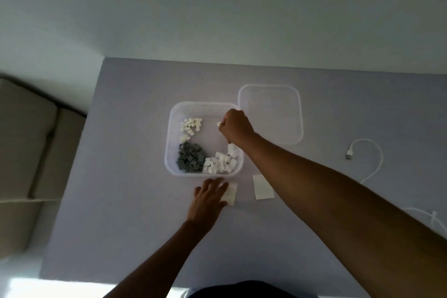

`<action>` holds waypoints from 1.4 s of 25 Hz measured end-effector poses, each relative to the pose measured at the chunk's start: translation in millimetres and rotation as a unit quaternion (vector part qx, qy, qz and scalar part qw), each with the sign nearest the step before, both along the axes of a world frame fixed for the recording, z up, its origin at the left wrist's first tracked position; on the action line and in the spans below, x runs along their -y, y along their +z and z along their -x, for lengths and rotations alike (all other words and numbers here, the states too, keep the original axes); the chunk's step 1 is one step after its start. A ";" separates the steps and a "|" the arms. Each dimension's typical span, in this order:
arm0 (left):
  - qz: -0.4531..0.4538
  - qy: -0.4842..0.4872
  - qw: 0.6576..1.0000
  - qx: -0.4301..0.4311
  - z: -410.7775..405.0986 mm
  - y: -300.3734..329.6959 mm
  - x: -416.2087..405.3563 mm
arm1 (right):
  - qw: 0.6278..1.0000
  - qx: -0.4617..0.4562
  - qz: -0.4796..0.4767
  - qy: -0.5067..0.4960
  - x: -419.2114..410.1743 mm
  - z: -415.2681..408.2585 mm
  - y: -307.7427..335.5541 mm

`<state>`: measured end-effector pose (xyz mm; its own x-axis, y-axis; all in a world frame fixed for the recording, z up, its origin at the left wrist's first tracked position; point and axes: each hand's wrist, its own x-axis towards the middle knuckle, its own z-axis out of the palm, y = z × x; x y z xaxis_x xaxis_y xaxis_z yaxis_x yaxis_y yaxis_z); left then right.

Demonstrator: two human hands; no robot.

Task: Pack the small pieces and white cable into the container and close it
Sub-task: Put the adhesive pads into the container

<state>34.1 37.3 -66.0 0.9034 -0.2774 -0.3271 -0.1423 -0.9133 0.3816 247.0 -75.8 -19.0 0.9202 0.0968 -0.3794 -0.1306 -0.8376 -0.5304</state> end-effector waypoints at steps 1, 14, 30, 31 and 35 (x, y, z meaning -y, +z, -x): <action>0.005 -0.002 1.000 -0.003 -1.6 -1.1 -3.8 | 1.000 -0.011 0.012 0.010 -8.8 -5.2 -1.9; 0.119 0.085 0.987 -0.073 -11.2 2.5 -16.6 | 0.966 -0.133 -0.143 -0.172 -31.2 -7.2 -11.8; 0.277 0.218 0.932 -0.088 -93.1 88.9 -21.9 | 0.998 -0.034 0.000 -0.051 127.8 176.2 -41.1; 0.257 0.236 0.935 -0.070 -105.5 85.0 -22.5 | 0.998 -0.032 0.002 -0.047 128.1 180.9 -43.5; 0.199 0.238 0.947 -0.084 -148.9 46.4 -20.3 | 0.993 -0.070 -0.008 -0.099 127.8 181.5 -47.8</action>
